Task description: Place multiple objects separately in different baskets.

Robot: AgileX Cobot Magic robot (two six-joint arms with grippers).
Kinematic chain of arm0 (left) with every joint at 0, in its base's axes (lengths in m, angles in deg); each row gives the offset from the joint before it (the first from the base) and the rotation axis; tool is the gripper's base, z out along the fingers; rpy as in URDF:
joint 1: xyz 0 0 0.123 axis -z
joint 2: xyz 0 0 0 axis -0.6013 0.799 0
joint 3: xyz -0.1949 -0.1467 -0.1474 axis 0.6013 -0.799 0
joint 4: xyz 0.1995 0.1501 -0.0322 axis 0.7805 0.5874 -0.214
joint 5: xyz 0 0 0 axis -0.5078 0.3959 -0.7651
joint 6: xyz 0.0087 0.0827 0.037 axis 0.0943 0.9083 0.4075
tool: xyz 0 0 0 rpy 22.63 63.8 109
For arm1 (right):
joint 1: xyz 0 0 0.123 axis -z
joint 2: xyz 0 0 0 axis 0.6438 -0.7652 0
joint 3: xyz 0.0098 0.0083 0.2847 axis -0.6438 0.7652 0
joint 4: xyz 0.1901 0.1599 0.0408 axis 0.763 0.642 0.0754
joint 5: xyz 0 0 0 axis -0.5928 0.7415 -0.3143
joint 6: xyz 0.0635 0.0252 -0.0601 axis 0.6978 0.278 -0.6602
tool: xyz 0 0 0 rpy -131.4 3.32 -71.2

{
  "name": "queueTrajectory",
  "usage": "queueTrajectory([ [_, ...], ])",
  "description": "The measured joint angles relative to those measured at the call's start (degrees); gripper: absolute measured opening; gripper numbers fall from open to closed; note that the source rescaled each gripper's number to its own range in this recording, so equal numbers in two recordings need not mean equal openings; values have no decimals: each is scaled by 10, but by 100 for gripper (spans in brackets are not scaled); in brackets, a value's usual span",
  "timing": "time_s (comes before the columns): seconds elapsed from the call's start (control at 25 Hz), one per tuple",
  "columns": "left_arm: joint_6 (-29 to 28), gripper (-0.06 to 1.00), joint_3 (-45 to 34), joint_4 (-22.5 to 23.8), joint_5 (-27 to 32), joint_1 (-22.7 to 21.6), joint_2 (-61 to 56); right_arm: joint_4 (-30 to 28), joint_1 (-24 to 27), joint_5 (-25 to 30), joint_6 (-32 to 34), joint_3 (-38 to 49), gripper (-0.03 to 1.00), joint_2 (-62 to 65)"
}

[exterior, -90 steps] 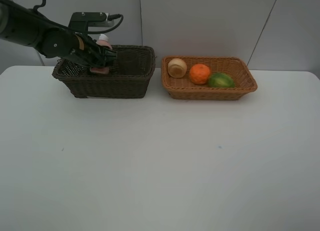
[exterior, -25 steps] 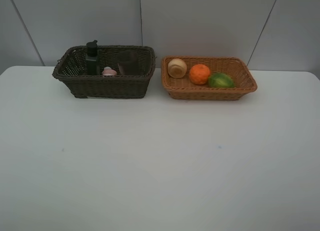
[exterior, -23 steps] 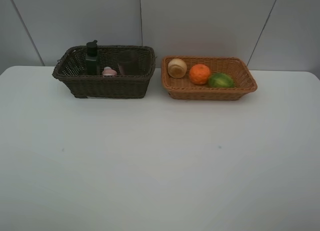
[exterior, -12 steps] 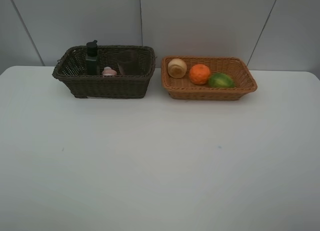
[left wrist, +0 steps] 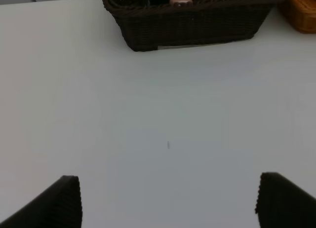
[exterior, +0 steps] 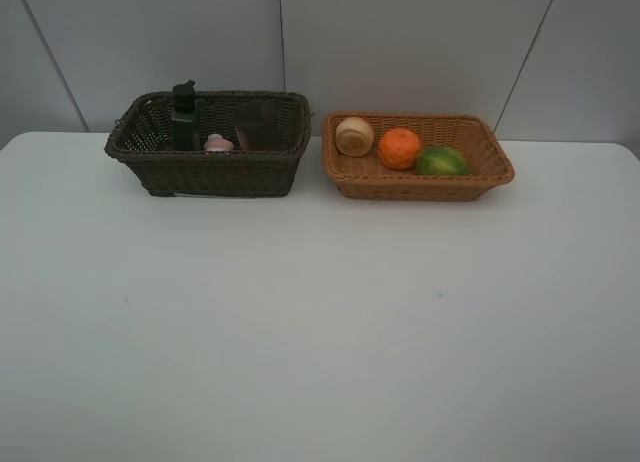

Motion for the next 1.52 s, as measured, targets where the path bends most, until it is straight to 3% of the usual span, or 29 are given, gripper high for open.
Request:
queueTrajectory([
  [1.52, 2, 92, 0, 1, 0, 0, 0, 0, 0, 0, 0, 0, 90, 0],
])
